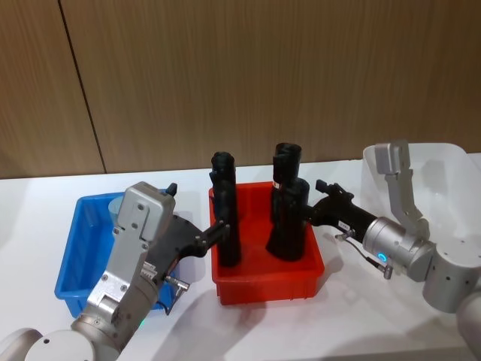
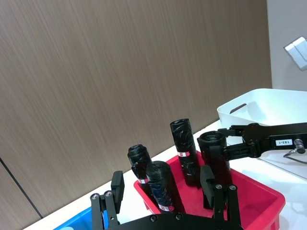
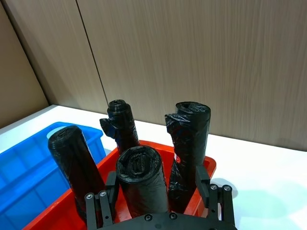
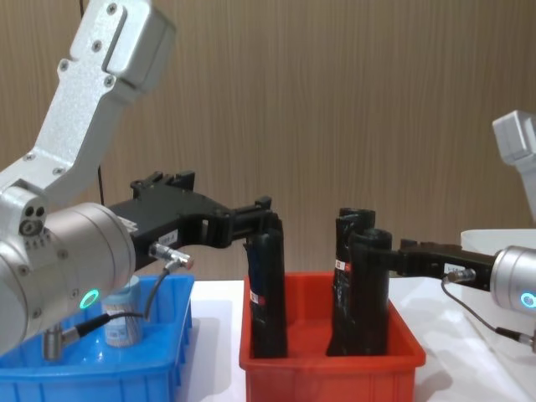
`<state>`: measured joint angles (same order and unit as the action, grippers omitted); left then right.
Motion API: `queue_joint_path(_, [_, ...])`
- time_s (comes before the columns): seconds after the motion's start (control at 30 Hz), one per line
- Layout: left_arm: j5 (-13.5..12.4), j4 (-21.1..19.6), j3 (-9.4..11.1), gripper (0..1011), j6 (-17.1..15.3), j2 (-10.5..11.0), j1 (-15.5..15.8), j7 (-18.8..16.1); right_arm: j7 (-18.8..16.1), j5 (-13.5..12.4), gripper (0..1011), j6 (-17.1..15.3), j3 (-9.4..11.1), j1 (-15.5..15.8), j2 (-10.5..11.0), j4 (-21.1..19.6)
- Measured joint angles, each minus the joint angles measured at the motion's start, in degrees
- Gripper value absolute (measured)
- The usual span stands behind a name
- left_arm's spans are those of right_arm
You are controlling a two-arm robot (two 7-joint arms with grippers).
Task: Pick the cotton swabs from the blue box and place them into the white box.
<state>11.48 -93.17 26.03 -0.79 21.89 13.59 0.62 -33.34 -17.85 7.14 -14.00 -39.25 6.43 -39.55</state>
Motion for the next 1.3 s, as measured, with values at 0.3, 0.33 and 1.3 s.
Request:
queue_joint_path(0.3, [0.0,0.0,0.0,1003,0.0,0.0,0.0,0.0,-0.9,0.2,1002,1.6,-0.5,-2.2,-0.8,3.9])
queue_joint_path(0.33, [0.0,0.0,0.0,1003,0.0,0.0,0.0,0.0,-1.1,0.2,992,1.8,-0.6,-2.6,-0.9,4.5])
queue_joint_path(1.3, [0.0,0.0,0.0,1003,0.0,0.0,0.0,0.0,-1.9,-0.4,402,1.4,-1.1,-1.2,-0.5,-1.7])
